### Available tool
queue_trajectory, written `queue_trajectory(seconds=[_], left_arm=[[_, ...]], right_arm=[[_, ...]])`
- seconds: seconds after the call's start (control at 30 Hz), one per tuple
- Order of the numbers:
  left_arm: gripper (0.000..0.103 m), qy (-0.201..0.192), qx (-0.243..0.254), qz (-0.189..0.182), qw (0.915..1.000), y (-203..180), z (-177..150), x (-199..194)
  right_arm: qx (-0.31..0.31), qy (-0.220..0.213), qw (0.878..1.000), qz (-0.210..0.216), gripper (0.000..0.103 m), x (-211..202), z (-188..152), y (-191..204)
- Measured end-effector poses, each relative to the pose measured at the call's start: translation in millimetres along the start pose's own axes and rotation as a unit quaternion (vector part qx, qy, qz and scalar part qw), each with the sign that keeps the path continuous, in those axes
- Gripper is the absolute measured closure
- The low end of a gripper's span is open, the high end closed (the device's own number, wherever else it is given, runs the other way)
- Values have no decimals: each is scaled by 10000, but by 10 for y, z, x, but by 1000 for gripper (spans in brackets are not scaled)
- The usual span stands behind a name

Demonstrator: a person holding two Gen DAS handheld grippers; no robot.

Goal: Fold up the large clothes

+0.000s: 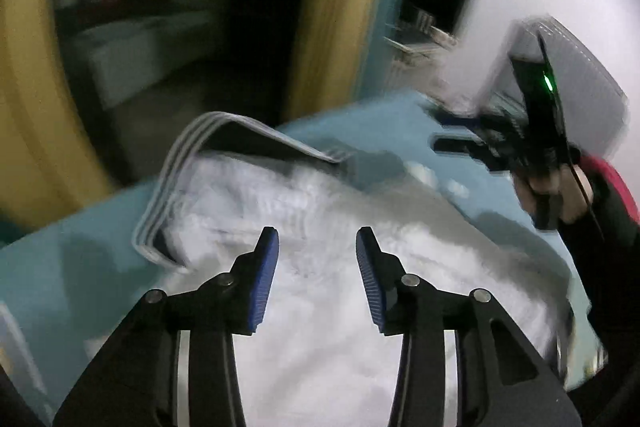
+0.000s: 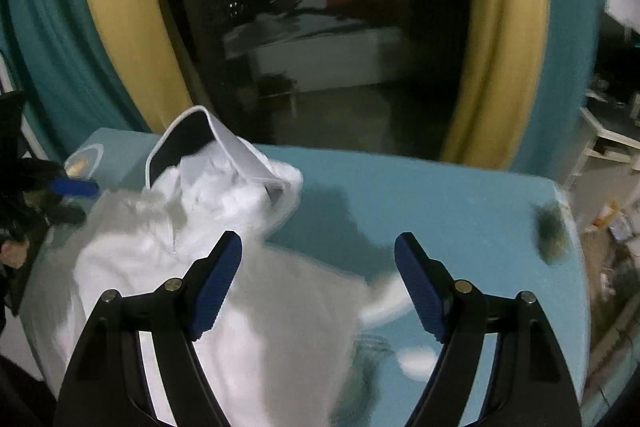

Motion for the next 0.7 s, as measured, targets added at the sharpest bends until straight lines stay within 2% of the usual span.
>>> queue_trajectory(seconds=[0.13,0.27,0.4,0.5,0.57,0.6,0.63,0.7], left_arm=[[53,-14,-774,357,9964,817,226,372],[51,202,-1159,190,9929,1179,370,913],[51,763,-957,-2,9925,1215,110,1370],[46,1053,-614,-143,9924,1181,-155,1448],[44,1106,-405,-109,9930,1190,-318,1435],[42,1002,-284,-79,9945,1183,-346,1432],[42,1003,-152,-85,9948,1176,-389,1398],[42,1050,-54,-127,9944,1201,-415,1369]], right_arm=[[408,264,9984,283,24,682,346,-191],[758,791,9927,496,24,1265,430,-348],[821,1466,9814,931,24,1577,256,-334],[375,1626,9795,1126,25,1559,151,-176],[87,1779,9768,1187,49,1556,81,-44],[-85,1840,9761,1154,62,1551,35,27],[-117,1858,9754,1181,82,1548,15,53],[-308,1759,9776,1111,88,1511,-11,104]])
Point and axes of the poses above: each gripper's, at about its wrist camera, not at the fingertips, and x roughly the way its jaws point, y to its left, z to its top, the point moved 3 cm from there along x, roughly the way its jaws point, and after that the axes turned 13 degrees about z, right-handed, at the moved point
